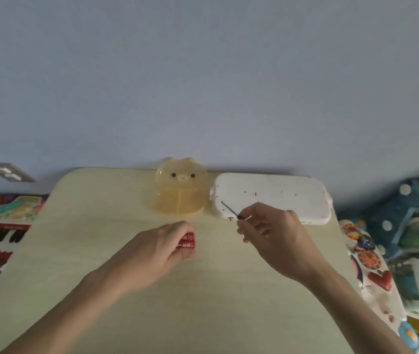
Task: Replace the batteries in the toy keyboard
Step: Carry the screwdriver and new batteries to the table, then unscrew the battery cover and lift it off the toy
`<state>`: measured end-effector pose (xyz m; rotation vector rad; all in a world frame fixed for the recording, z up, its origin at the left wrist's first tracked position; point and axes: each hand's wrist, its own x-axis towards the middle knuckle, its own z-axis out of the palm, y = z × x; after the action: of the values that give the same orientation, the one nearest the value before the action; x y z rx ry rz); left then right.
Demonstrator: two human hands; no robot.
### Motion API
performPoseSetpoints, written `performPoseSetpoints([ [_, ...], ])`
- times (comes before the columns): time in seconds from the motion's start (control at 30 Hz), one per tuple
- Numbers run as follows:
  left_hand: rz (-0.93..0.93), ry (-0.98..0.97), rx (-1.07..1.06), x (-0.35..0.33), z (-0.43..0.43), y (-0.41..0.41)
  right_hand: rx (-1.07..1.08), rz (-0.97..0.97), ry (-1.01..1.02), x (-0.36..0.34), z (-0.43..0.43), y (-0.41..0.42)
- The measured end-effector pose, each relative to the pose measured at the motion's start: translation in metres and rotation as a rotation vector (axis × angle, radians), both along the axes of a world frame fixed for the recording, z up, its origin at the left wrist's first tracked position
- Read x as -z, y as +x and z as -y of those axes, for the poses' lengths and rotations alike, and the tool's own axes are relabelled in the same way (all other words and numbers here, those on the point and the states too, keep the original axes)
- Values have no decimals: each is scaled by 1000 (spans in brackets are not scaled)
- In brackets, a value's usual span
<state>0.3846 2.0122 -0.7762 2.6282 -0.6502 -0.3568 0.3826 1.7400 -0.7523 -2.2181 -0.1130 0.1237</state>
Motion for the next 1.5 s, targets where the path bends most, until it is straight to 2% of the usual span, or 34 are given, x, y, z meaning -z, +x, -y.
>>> performPoseSetpoints([
  [0.2, 256, 110, 178, 59, -9, 2, -89, 225, -91, 53, 4, 12],
  [0.4, 372, 74, 117, 75, -10, -9, -179, 257, -134, 63, 2, -3],
  [0.5, 412, 86, 99, 75, -8, -12, -147, 290, -128, 63, 5, -5],
  [0.67, 398, 31, 66, 76, -11, -13, -104, 376, -219, 58, 15, 0],
  [0.77, 396, 15, 61, 77, -13, -9, -2, 452, -373, 54, 26, 15],
  [0.83, 395, 17, 59, 78, -13, -6, 20, 429, -457, 59, 36, 28],
  [0.97, 383, 18, 51, 78, -11, -3, -80, 333, -444, 75, 50, 46],
  [1.07, 342, 3, 46, 75, -13, -2, -125, 340, -448, 78, 52, 46],
  [1.23, 272, -46, 27, 71, -17, 2, -140, 303, -519, 78, 52, 25],
  [1.5, 232, -82, 46, 67, -20, 5, -188, 290, -574, 75, 56, -63],
])
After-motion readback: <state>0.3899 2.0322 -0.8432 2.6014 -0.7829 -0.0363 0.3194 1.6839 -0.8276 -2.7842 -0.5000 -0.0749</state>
